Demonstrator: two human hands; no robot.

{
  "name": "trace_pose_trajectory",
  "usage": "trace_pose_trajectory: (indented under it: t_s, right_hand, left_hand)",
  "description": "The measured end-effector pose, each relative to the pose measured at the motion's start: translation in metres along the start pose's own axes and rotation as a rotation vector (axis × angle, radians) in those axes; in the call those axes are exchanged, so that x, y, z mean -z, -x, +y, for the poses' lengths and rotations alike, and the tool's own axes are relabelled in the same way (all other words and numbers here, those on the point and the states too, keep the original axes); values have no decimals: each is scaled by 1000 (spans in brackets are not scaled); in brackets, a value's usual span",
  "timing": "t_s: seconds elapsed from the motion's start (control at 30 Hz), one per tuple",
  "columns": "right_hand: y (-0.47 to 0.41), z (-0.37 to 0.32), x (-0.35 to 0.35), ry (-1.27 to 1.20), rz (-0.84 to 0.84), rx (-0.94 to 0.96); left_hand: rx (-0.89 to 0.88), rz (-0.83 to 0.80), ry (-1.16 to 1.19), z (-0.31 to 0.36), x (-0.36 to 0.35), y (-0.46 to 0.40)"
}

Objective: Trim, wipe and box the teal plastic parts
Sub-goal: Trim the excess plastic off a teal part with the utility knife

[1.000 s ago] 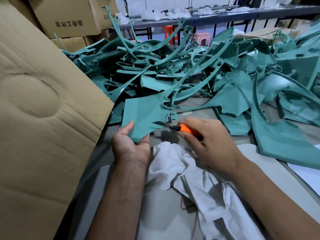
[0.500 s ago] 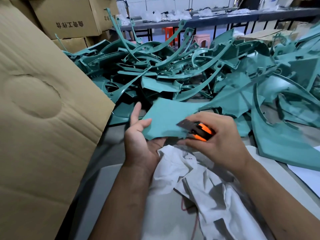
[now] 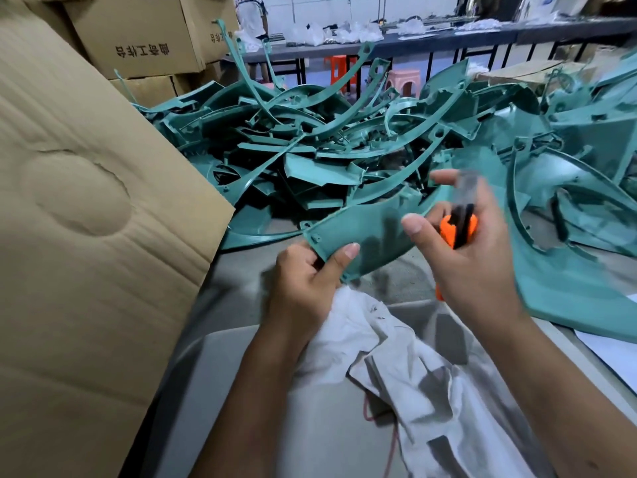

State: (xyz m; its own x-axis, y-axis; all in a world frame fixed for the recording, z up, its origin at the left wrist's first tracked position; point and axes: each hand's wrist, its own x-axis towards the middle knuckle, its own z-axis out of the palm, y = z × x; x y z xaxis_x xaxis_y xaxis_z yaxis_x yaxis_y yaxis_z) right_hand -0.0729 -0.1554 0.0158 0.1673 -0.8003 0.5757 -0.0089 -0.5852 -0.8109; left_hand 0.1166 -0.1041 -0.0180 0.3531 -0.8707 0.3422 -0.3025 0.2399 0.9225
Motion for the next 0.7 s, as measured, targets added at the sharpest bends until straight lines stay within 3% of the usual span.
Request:
trace_pose_trajectory:
  t_s: [0.1,0.3,0.53,0.7]
  right_hand:
    - [2,5,0,325,22,4]
    - [-4,14,3,610,74,16]
    - [-3,11,6,681,197,121]
    - [-2,8,6,639,246,227]
  left_hand:
    - [26,27,-77,-7,-4,0]
    - [-2,-28,37,-12,-6,-2]
    - [-12,1,-72,-8,-4,2]
    - [-321,66,-282,9,2,4]
